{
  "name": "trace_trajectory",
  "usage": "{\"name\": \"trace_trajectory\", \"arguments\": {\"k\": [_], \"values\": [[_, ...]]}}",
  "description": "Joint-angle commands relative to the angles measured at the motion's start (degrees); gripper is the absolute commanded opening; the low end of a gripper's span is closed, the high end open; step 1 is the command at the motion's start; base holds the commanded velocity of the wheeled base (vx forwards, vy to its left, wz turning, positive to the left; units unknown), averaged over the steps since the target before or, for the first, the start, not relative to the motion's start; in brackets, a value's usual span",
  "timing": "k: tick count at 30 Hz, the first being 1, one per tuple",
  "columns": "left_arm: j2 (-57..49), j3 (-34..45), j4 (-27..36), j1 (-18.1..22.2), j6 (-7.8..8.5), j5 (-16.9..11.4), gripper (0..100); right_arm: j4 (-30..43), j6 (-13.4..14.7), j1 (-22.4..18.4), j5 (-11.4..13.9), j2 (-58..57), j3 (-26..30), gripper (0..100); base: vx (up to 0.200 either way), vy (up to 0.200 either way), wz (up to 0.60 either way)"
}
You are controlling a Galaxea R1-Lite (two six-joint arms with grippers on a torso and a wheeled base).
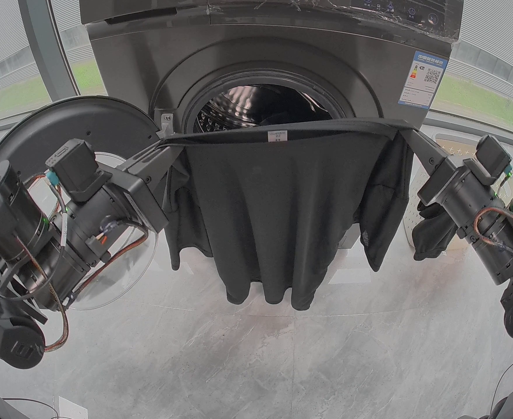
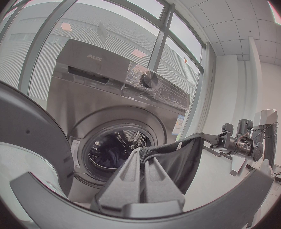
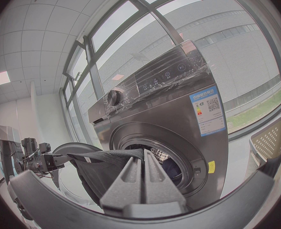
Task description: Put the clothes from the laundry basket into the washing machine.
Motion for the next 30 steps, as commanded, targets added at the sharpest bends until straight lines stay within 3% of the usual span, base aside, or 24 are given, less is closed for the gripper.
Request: {"name": "trace_trajectory", "arguments": {"k": [1, 5, 10, 14, 15, 19, 21, 24, 30], "values": [[1.5, 2.3, 0.1, -3.4, 0.12, -0.2, 0, -0.7, 0.1, 1.3, 0.6, 2.2, 4.1, 0, 0.0, 0.0, 0.0], [6.1, 1.1, -0.5, -6.7, 0.03, -0.1, 0, -0.7, 0.2, 3.3, 0.8, 5.8, 3.5, 0, 0.0, 0.0, 0.0], [10.6, -4.4, -0.6, -7.9, -0.23, 0.5, 0, -1.2, 0.2, 8.6, 0.9, 12.3, 1.4, 0, 0.0, 0.0, 0.0], [12.3, -7.0, -1.6, -7.9, -0.5, 0.6, 0, -1.5, 0.3, 10.5, 0.7, 14.9, 2.4, 0, 0.0, 0.0, 0.0], [13.6, -8.9, -2.9, -7.6, -0.58, 0.9, 0, -1.5, 0.2, 11.0, 0.7, 15.7, 3.2, 100, 0.0, 0.0, 0.0], [14.4, -10.4, -3.7, -7.4, -0.58, 1.2, 0, -1.0, 0.2, 11.2, 0.8, 16.4, 4.7, 100, 0.0, 0.0, 0.0], [14.9, -12.6, -3.9, -7.2, -0.76, 1.2, 0, -0.5, -0.1, 11.9, 1.1, 17.6, 11.6, 100, 0.0, 0.0, 0.0], [14.3, -12.2, -4.1, -7.9, -0.85, 1.0, 0, -1.4, -0.5, 11.7, 1.2, 19.8, 13.6, 100, 0.0, 0.0, 0.0], [14.2, -11.4, -5.6, -9.6, -0.85, 0.8, 0, -1.4, -0.9, 8.6, 2.3, 24.5, 6.9, 100, 0.0, 0.0, 0.0]]}}
